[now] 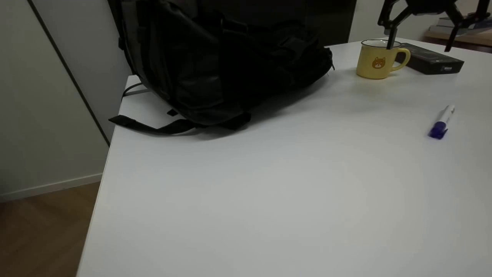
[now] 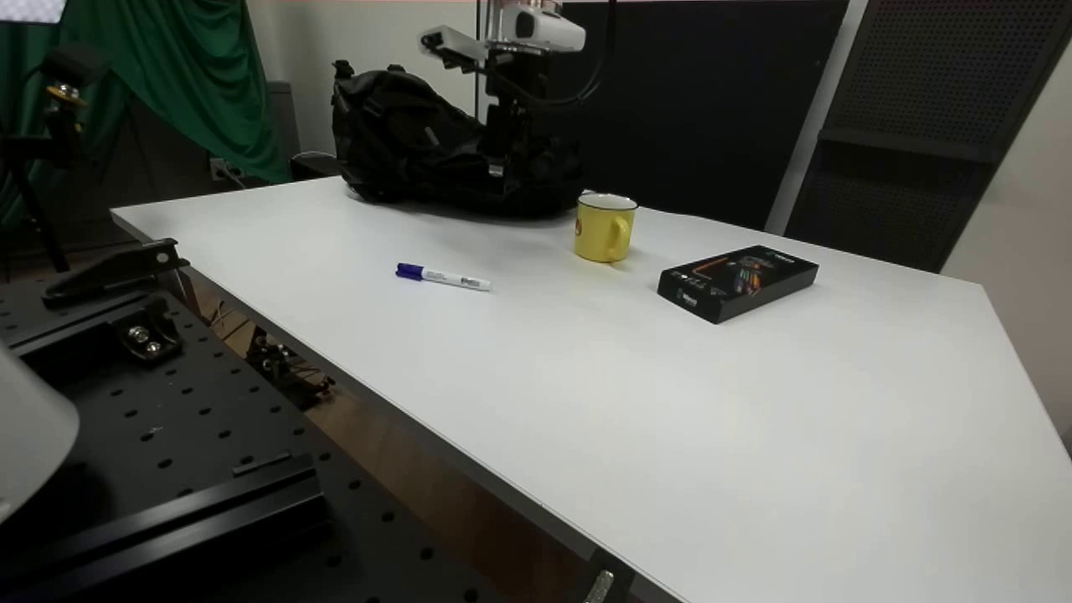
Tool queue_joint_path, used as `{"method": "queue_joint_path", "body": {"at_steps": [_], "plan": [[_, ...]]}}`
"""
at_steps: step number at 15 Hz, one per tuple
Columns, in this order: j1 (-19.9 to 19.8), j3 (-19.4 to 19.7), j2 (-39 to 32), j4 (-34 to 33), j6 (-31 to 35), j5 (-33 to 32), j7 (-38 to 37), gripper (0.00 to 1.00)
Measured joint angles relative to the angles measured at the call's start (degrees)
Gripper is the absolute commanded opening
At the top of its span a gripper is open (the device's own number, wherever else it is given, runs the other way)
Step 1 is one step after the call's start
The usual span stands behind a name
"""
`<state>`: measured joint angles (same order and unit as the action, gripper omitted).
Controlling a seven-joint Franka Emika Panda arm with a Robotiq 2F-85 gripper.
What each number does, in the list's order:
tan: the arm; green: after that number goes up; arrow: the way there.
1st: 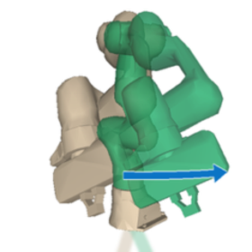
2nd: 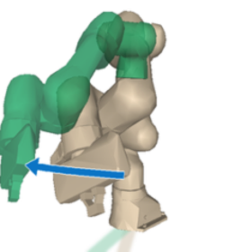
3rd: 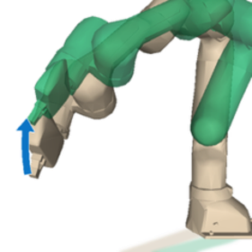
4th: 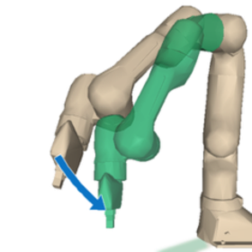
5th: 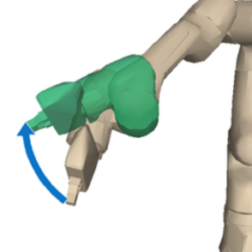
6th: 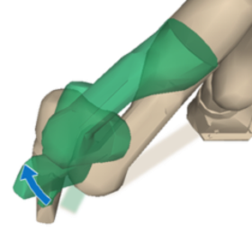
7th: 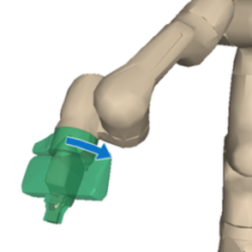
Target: Put the marker in the yellow cup
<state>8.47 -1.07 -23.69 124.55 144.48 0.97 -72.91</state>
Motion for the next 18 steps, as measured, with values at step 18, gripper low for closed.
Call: {"method": "queue_joint_path", "body": {"at_steps": [18], "plan": [[4.5, 3.7, 2.9, 16.4, 15.9, 1.6, -1.2, 1.0]]}}
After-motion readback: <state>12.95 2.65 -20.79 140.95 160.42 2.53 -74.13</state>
